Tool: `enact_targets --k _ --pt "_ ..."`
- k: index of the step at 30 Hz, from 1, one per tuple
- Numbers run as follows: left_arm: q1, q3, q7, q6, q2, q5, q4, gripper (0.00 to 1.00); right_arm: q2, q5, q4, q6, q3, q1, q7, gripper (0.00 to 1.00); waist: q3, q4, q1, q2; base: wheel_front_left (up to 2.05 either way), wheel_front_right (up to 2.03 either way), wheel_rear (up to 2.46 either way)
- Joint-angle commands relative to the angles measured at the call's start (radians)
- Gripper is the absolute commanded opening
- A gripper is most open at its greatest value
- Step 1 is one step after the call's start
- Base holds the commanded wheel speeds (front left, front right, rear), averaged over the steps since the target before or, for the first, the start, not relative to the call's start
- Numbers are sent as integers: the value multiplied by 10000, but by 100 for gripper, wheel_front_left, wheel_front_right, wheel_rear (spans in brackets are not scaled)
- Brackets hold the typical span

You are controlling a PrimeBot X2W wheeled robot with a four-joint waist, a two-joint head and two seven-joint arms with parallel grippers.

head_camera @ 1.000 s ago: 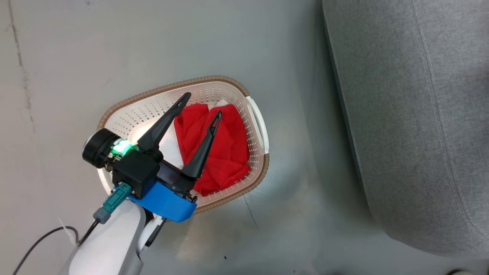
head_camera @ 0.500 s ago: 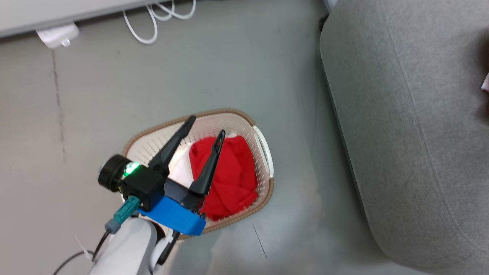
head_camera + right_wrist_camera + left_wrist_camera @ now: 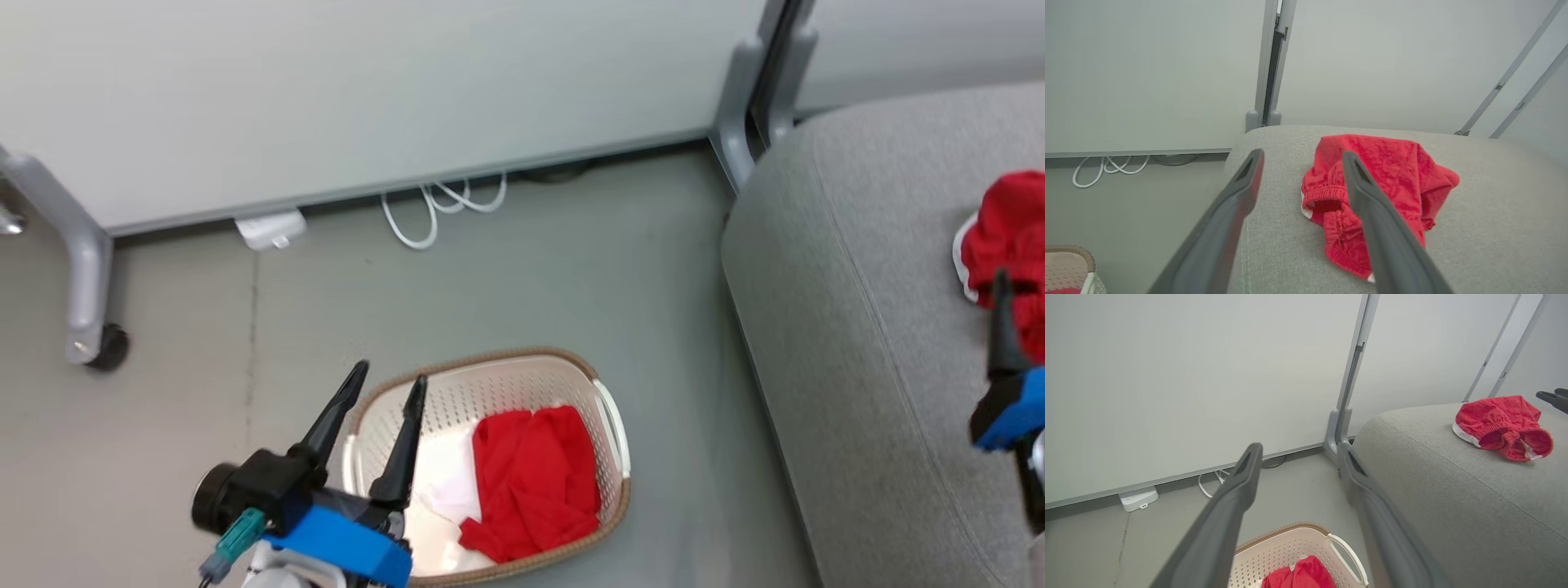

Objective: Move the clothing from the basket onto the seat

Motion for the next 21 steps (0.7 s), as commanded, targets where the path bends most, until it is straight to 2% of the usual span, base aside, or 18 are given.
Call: enact_targets --k 1,6,11,16,21 --pt "248 177 -34 -26 1 -4 45 100 222 117 -589 -7 132 523 146 100 -733 511 3 0 0 0 0" --pt "889 740 -34 -30 -73 49 151 100 1015 25 -2949 -7 548 2140 709 100 -1376 802 3 0 0 0 0" --pt "1542 1427 -34 -10 -86 98 262 100 1612 -137 -4546 -7 1280 3365 1134 100 -1981 904 3 0 0 0 0" --pt "1754 1920 -34 -2 -129 200 301 100 2051 -100 -5455 -5 1687 4207 1379 100 -2052 1071 3 0 0 0 0" --pt "1836 2185 -34 -15 -166 265 350 100 2391 14 -5829 -5 1774 4748 1441 100 -2077 1161 3 0 0 0 0"
